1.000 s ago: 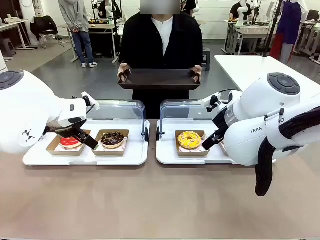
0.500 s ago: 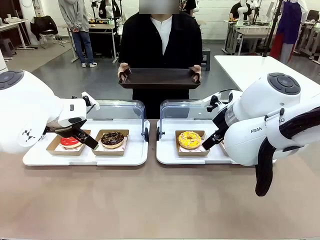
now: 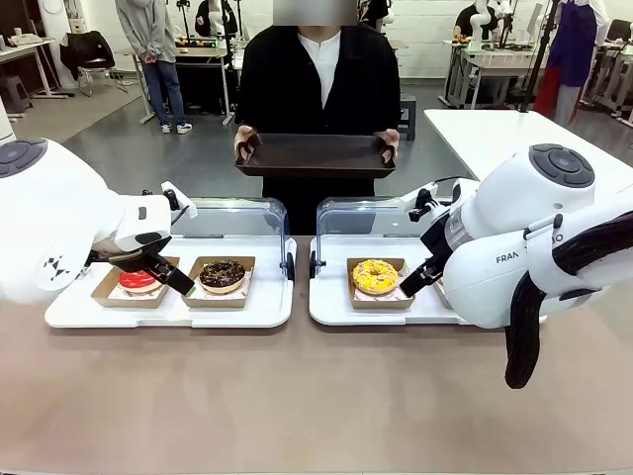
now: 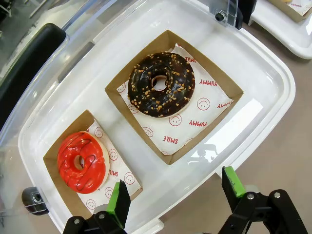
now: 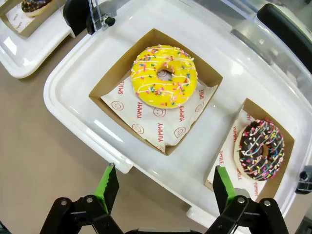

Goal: Provide the desired donut to the person.
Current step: Pick up and lift the Paper togo box containing the Donut pointed at by the person.

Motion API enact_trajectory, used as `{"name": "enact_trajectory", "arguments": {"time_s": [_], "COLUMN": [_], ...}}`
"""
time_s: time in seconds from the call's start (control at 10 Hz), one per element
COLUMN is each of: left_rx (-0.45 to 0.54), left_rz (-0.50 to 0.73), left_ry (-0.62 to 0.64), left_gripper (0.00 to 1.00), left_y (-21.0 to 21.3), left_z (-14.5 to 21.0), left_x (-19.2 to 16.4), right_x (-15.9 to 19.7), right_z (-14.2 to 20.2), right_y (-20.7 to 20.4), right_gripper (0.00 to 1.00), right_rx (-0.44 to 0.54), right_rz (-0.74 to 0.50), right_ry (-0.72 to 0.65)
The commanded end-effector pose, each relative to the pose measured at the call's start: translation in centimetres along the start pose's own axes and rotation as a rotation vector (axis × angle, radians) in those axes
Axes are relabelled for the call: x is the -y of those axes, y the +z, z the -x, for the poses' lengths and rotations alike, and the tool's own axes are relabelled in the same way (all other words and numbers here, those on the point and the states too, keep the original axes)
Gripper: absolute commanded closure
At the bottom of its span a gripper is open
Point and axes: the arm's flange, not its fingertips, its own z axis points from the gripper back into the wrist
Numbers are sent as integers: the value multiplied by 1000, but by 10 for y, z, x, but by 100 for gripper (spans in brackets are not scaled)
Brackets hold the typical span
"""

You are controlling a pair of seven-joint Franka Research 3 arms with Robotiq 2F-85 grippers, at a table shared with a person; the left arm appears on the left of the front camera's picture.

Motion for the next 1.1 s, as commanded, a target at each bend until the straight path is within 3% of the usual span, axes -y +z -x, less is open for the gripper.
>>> {"name": "enact_trajectory", "arguments": {"time_s": [0.0, 0.1, 0.6, 1.0], "left_rx": [0, 0, -130, -58], "left_rz": [0, 0, -16, -70], "left_ry": [0, 0, -48, -15], "left_gripper": [0, 0, 0, 0], "left_y": [0, 0, 152, 247], "left_z": [0, 0, -1, -19], "left_x": [0, 0, -55, -77], "right_x": [0, 0, 7, 3], "right_z": [0, 0, -11, -25], "right_y": [0, 0, 164, 258], "right_gripper": [0, 0, 0, 0], "right_rx": [0, 0, 39, -79], "right_rz": [0, 0, 14, 143], "right_ry": [0, 0, -17, -49]}}
